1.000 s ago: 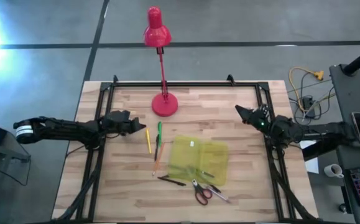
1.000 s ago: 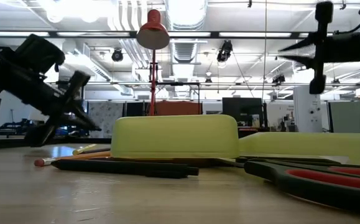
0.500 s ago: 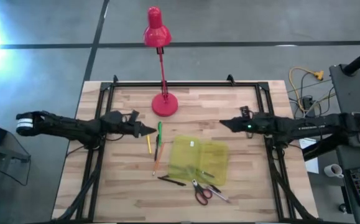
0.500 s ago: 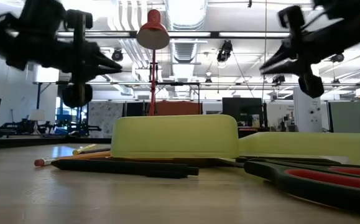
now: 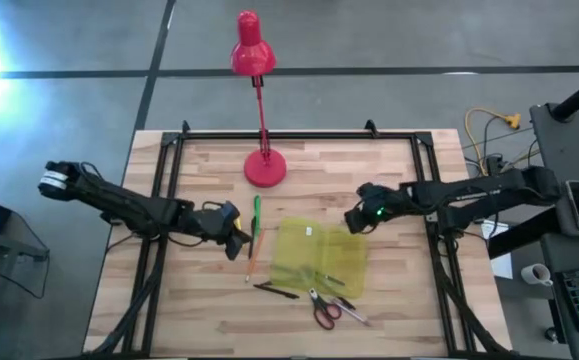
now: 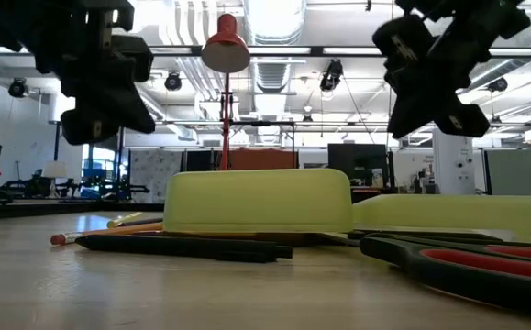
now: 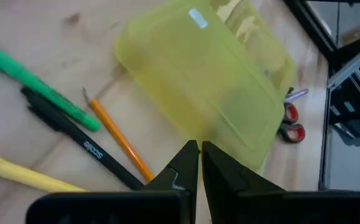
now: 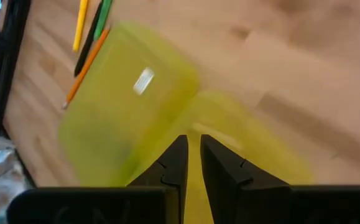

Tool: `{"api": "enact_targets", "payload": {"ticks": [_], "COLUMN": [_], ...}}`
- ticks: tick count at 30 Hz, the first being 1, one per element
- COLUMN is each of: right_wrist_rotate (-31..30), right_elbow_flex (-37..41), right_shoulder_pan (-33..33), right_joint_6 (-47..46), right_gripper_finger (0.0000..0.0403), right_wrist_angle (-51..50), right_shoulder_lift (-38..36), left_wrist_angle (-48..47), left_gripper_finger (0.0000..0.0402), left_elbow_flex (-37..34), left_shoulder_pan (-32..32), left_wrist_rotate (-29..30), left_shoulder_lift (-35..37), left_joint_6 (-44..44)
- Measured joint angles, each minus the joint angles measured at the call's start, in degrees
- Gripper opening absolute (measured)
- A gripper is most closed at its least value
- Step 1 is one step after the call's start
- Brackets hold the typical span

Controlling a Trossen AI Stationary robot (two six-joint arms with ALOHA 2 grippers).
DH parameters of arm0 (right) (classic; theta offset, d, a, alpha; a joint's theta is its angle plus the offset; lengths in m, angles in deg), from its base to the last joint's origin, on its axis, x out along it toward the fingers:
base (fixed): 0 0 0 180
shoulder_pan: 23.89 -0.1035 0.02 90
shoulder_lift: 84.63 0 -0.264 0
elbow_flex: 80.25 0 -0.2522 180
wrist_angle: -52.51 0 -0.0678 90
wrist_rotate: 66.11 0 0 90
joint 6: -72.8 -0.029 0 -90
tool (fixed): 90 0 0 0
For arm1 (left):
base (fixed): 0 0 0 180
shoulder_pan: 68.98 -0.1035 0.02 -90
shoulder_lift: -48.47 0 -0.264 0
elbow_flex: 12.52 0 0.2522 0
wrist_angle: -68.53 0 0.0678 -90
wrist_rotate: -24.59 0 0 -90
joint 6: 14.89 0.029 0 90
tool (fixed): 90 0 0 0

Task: Pick & place school supplies into a supply box
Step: Prepare the yellow supply box

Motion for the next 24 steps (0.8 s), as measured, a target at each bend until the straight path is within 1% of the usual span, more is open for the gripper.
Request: {"api": "enact_targets", "payload": {"ticks": [1,3,7,9,11,15,18,20,22,24], "right_wrist_rotate": [-0.02,-0.07,-0.28,-0.59,-2.27,-7.18,-11.32,-12.02,-11.54,-11.30], "right_elbow_flex": [-0.73,-2.10,-3.95,-4.95,-6.55,-10.69,-14.32,-16.56,-18.24,-19.19], "right_shoulder_pan": [-1.14,-3.06,-5.72,-6.78,-7.98,-10.48,-11.72,-11.94,-11.96,-11.94], "right_joint_6": [-1.10,-3.88,-9.25,-10.56,-11.79,-13.74,-14.43,-11.82,-8.44,-6.13], "right_gripper_finger": [0.0038,0.0038,0.0038,0.0038,0.0038,0.0038,0.0038,0.0038,0.0038,0.0038], "right_wrist_angle": [-0.01,0.00,-0.15,-0.23,-0.22,-0.98,-6.61,-10.69,-14.08,-15.63], "right_shoulder_lift": [1.17,3.76,8.84,10.94,12.87,15.28,16.80,17.92,19.04,20.16], "left_wrist_angle": [1.18,2.95,7.68,9.02,9.22,9.21,9.33,9.45,9.36,10.59], "left_gripper_finger": [0.0006,0.0006,0.0006,0.0006,0.0006,0.0006,0.0006,0.0006,0.0006,0.0006], "left_elbow_flex": [-0.37,-1.06,-1.71,-1.76,-1.79,-2.18,-2.48,-2.53,-2.41,-1.84], "left_shoulder_pan": [0.38,1.04,1.11,1.11,1.16,2.86,4.67,6.12,7.78,9.55], "left_wrist_rotate": [-0.37,-2.89,-11.22,-14.05,-16.18,-16.83,-16.94,-16.83,-16.64,-14.01], "left_shoulder_lift": [-0.69,-1.99,-5.36,-7.04,-7.86,-8.53,-9.40,-10.37,-10.74,-10.64], "left_joint_6": [-0.59,-1.15,-1.99,-0.90,1.24,3.67,3.89,3.19,0.25,-3.20]}}
